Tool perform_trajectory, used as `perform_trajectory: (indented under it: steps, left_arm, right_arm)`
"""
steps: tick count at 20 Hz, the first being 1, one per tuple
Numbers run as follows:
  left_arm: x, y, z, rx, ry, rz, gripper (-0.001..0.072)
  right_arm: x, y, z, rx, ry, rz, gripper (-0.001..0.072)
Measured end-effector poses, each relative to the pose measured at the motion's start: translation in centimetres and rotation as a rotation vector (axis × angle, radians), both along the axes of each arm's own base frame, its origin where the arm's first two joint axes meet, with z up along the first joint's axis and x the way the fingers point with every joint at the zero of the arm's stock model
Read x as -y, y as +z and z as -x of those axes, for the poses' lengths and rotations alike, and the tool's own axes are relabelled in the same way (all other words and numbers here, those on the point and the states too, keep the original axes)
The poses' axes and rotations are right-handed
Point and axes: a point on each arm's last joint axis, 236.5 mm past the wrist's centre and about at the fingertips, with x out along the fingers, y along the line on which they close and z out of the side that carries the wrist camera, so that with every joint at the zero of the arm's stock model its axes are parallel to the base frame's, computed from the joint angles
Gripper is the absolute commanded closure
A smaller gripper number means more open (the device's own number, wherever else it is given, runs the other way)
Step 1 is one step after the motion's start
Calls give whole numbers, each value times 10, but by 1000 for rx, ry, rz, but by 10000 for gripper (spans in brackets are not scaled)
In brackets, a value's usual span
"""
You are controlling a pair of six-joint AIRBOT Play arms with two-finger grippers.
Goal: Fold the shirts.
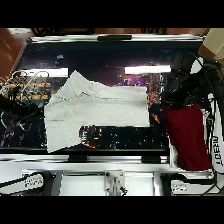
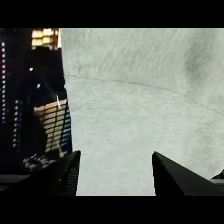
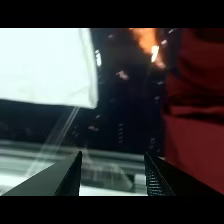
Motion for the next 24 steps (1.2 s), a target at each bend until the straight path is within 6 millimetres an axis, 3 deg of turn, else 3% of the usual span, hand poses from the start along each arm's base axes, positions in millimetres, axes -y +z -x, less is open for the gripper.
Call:
perform_trajectory:
  steps: [8, 14, 16, 17, 18, 20, 22, 23, 24]
  left_arm:
    - [-21, -51, -14, 64, 30, -6, 166]
    - [-24, -71, -19, 70, 5, 3, 196]
    - [-20, -74, -23, 80, 6, 25, 330]
    - [-18, -76, -24, 81, 6, 35, 338]
    - [-16, -77, -25, 81, 7, 43, 412]
    - [-14, -80, -25, 78, 6, 56, 666]
    - [-9, -80, -21, 67, -11, 77, 669]
    - [-6, -80, -20, 62, -15, 87, 670]
    - [-4, -79, -17, 54, -23, 96, 670]
  right_arm:
    - [-37, 15, 26, -123, -138, -142, 206]
    - [-51, 24, 33, -161, -179, -196, 206]
    - [-52, 26, 34, -164, -184, -200, 206]
    - [-52, 27, 34, -162, -185, -200, 206]
    - [-52, 28, 34, -160, -186, -200, 206]
    - [-50, 27, 34, -158, -190, -189, 205]
    - [-43, 25, 36, -151, -170, -161, 195]
    - [-39, 22, 36, -149, -155, -147, 78]
    - [-36, 18, 37, -146, -143, -136, 79]
